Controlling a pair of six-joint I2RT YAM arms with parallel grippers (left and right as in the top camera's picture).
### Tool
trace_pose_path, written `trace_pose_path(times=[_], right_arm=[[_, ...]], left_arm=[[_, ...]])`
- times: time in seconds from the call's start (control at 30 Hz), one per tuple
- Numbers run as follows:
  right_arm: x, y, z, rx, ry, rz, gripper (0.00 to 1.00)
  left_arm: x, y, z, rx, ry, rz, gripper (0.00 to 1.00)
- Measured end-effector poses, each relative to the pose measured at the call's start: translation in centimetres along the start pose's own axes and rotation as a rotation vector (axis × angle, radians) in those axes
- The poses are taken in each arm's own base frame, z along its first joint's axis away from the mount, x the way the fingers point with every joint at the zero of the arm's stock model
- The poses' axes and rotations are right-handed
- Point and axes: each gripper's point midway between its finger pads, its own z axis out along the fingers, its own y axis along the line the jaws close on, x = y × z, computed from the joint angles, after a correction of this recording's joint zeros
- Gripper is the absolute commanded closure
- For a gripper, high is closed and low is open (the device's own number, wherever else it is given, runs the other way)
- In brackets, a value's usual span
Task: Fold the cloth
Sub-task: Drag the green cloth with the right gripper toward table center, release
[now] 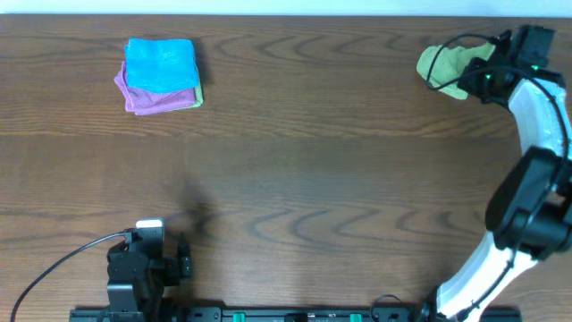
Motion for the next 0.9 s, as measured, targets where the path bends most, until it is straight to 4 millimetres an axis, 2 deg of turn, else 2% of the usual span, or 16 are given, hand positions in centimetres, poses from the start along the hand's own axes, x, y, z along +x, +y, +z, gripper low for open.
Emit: trace_pose_path(times=[0.07, 0.2, 0.43, 0.6, 0.73, 0.9], right_arm=[[0.1, 1.7, -2.1, -0.016, 0.006, -0.053, 0.99], [1.7, 5.1, -5.0, -0.047, 0.053, -0.160, 0.99], [4.3, 12.8, -10.4, -0.143, 0.056, -0.374, 0.99], [7.2, 19.8, -13.6, -0.255, 0.042, -0.535, 0.99], [10.8, 26.1, -15.6, -0.369, 0.043, -0.675, 0.99], [14.4, 32.1, -17.4, -0.522, 0.029, -0.791, 0.99]], left_arm=[[0.0, 0.0, 0.0, 0.000, 0.000, 0.000, 0.05], [0.0, 0.0, 0.0, 0.000, 0.000, 0.000, 0.04], [0.0, 0.0, 0.0, 0.000, 0.000, 0.000, 0.04], [0.0, 0.0, 0.0, 0.000, 0.000, 0.000, 0.05], [0.0, 0.0, 0.0, 0.000, 0.000, 0.000, 0.05], [0.0, 0.0, 0.0, 0.000, 0.000, 0.000, 0.05]])
